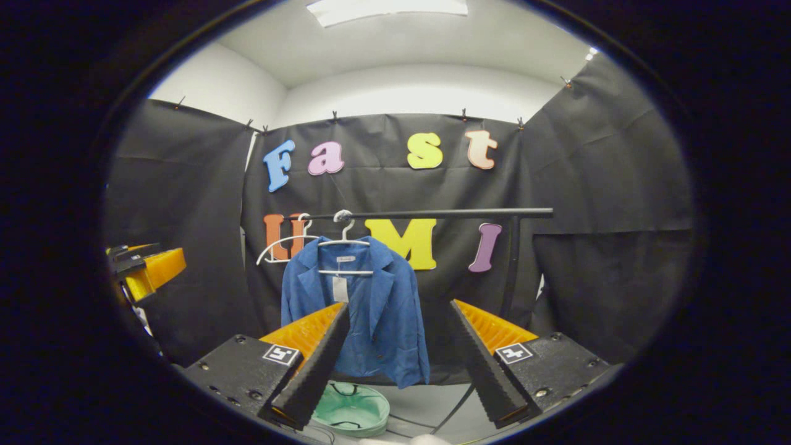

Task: Grasp the clothes on the hanger with both hands and then place them into the laundry hamper below.

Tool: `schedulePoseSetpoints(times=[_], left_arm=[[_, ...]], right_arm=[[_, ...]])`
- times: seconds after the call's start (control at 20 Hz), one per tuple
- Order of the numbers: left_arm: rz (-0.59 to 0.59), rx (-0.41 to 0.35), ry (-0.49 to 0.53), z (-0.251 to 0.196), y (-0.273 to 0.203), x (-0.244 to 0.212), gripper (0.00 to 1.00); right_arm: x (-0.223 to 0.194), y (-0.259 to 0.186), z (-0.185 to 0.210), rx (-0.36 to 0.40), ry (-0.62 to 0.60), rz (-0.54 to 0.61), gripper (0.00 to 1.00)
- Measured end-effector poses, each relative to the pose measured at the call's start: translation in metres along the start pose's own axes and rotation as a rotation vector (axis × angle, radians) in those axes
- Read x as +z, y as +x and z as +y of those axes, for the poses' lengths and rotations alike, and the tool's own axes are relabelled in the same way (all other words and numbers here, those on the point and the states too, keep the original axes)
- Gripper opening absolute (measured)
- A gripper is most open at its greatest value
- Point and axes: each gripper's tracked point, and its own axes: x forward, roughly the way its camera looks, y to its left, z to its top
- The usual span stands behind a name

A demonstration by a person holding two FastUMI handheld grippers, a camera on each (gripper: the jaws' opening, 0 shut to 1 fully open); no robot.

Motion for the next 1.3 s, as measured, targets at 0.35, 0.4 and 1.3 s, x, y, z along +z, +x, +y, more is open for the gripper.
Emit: schedulePoseSetpoints(times=[0.35,0.4,1.3], left_arm=[[-0.002,0.004,-0.022,-0.038,0.076,-0.033,1.00],[-0.012,0.006,-0.019,-0.040,0.090,-0.036,1.00],[0.097,0.101,-0.010,-0.054,0.314,-0.168,0.96]], right_arm=[[-0.025,0.096,-0.007,0.083,-0.038,0.030,1.00],[-0.029,0.112,-0.007,0.091,-0.046,0.030,0.98],[-0.090,0.348,0.032,0.229,-0.042,0.079,1.00]])
